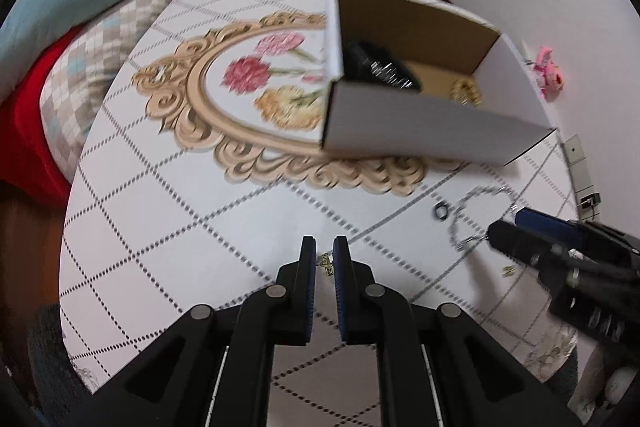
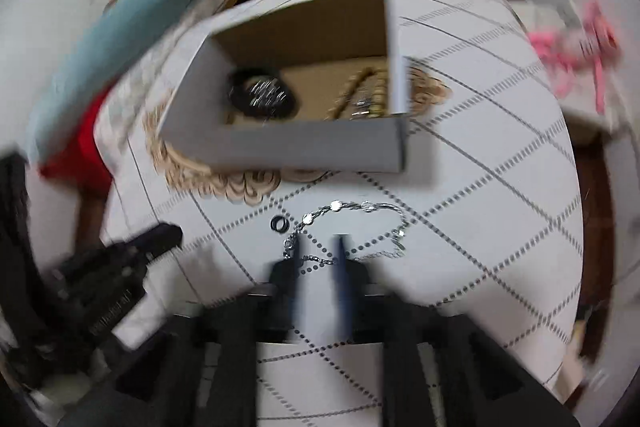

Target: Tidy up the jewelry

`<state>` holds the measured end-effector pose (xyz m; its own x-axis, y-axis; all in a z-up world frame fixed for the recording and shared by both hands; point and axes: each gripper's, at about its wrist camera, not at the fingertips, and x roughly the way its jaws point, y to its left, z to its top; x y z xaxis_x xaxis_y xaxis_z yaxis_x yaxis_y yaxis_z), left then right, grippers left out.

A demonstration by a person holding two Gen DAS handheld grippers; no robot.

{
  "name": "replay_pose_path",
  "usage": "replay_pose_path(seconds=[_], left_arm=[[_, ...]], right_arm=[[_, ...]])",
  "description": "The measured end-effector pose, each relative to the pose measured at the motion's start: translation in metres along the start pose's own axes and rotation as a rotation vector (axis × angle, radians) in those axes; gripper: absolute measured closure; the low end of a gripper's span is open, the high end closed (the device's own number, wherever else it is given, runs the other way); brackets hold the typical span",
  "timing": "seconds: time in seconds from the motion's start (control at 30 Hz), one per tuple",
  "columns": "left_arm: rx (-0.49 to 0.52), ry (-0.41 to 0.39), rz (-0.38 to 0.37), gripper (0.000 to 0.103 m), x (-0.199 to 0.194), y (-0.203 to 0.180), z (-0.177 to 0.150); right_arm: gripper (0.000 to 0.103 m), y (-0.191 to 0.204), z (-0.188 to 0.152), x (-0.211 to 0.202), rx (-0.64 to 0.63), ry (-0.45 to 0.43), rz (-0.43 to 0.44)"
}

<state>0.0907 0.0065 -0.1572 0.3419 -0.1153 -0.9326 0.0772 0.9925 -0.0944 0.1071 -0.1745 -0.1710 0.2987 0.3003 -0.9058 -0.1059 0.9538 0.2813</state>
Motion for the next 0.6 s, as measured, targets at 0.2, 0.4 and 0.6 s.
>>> replay_pose_path(seconds=[0.2, 0.4, 0.6], left_arm=[[-0.020, 0.023, 0.021, 0.097, 0.011, 0.011, -0.007], [-0.029, 0.026, 0.014, 0.097, 0.011, 0.012, -0.007], [-0.023, 0.006, 0.001, 0.097, 0.003, 0.006, -0.003]], right_arm=[[0.054, 0.035, -0.011, 0.034, -0.205, 0.084, -0.114], [0.090, 0.047, -0.016, 0.042, -0.268, 0.016, -0.202], [0.101, 0.029, -0.010, 0.032, -0.119, -0.034, -0.145]])
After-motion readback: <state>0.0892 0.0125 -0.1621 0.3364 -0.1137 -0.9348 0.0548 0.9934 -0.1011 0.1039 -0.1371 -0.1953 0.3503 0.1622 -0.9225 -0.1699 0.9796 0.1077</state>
